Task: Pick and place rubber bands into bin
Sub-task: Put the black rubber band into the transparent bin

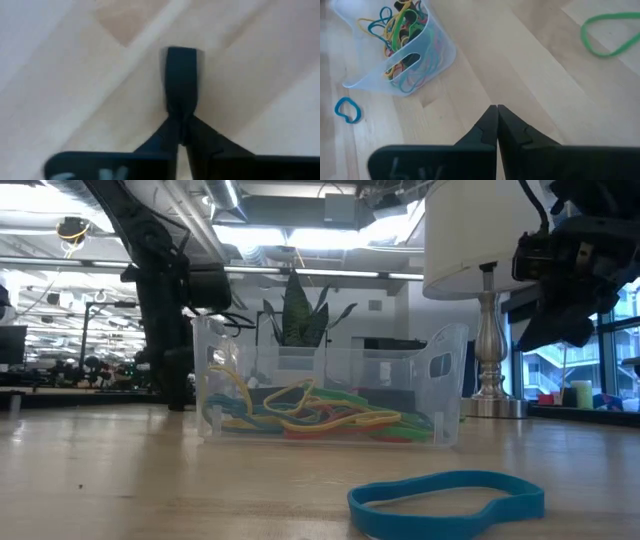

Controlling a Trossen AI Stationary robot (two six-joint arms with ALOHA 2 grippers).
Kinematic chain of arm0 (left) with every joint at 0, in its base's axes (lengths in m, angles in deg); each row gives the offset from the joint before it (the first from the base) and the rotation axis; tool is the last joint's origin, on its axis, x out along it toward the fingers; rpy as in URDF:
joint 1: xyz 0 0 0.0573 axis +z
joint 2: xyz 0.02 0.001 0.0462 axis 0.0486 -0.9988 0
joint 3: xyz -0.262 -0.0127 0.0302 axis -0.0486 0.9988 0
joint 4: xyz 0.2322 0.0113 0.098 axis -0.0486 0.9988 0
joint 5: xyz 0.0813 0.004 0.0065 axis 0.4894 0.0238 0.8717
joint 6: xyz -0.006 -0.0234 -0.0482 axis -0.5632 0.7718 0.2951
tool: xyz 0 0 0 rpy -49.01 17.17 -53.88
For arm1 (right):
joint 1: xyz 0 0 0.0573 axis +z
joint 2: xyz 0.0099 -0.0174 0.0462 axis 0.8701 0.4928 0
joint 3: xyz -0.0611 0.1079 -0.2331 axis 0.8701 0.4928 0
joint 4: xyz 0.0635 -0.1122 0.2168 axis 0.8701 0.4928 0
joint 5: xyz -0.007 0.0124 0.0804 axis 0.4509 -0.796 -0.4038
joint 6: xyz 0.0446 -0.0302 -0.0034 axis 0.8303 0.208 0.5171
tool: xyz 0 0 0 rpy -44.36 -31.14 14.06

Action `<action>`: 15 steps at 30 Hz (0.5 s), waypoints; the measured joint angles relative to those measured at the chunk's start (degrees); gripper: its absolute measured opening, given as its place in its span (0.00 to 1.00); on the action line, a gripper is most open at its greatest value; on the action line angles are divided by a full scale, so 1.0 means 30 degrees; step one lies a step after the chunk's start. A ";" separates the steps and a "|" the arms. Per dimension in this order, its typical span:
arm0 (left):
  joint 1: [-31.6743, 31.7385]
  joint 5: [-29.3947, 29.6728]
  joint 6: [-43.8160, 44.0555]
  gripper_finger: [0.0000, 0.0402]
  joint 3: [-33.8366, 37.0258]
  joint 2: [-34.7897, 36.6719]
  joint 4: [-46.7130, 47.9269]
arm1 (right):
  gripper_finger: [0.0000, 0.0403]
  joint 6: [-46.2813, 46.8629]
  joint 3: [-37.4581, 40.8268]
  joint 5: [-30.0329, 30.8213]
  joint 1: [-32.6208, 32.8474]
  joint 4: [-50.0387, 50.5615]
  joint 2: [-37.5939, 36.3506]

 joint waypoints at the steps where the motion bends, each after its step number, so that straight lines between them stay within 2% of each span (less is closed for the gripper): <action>1: -0.0208 -0.0298 0.0063 0.03 0.0035 0.0244 0.0030 | 0.02 0.0220 0.0000 0.0007 0.0000 0.0007 0.0000; 8: -0.2203 -0.0278 0.0103 0.01 -0.1094 0.2872 0.2470 | 0.02 0.0525 0.0000 0.0022 0.0000 0.0015 0.0006; 15: -0.5158 0.0419 0.0110 0.01 -0.3819 0.4965 0.6067 | 0.02 0.0770 0.0000 0.0029 0.0000 0.0029 0.0007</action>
